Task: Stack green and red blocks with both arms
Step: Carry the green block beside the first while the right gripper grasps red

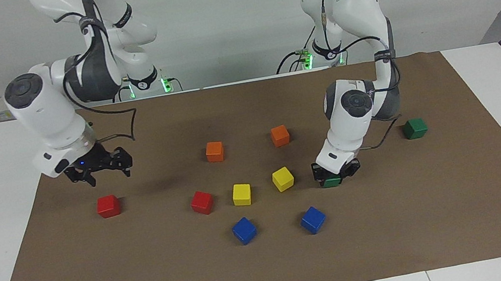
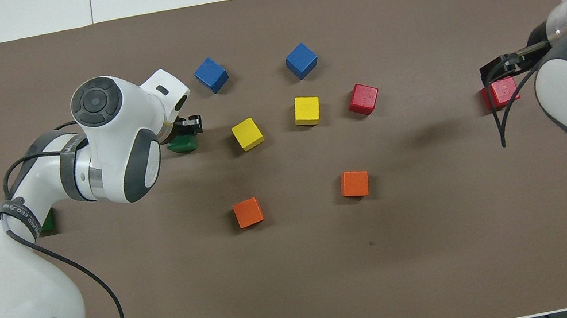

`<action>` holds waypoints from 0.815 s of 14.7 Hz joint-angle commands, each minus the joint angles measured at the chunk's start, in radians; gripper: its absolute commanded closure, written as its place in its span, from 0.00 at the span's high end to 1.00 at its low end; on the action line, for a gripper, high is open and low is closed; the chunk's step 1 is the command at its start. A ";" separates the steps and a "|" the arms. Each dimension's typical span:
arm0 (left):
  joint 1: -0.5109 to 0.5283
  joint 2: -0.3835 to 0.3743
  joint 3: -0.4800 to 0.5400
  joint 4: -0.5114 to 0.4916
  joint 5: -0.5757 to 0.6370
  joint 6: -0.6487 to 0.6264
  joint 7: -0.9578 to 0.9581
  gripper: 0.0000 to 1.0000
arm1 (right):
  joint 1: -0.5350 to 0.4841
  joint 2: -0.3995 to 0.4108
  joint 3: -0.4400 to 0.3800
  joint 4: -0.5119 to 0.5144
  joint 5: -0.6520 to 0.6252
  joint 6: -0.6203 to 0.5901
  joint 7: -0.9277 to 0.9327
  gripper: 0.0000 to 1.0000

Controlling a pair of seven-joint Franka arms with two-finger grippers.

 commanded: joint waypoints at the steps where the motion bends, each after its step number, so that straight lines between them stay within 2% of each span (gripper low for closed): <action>1: 0.062 -0.105 0.005 -0.004 0.023 -0.101 -0.006 0.00 | 0.066 0.093 0.002 0.095 -0.008 0.085 0.092 1.00; 3: 0.121 -0.165 0.005 -0.010 0.022 -0.173 0.045 0.00 | 0.067 0.159 0.002 0.146 -0.010 0.096 0.092 1.00; 5: 0.189 -0.211 0.005 -0.030 0.022 -0.215 0.143 0.00 | 0.083 0.199 0.001 0.149 -0.010 0.110 0.098 1.00; 8: 0.319 -0.273 0.005 -0.111 0.016 -0.218 0.333 0.00 | 0.080 0.278 -0.001 0.171 -0.008 0.152 0.150 1.00; 12: 0.477 -0.307 0.004 -0.173 -0.001 -0.200 0.529 0.00 | 0.074 0.311 -0.008 0.171 -0.031 0.140 0.219 1.00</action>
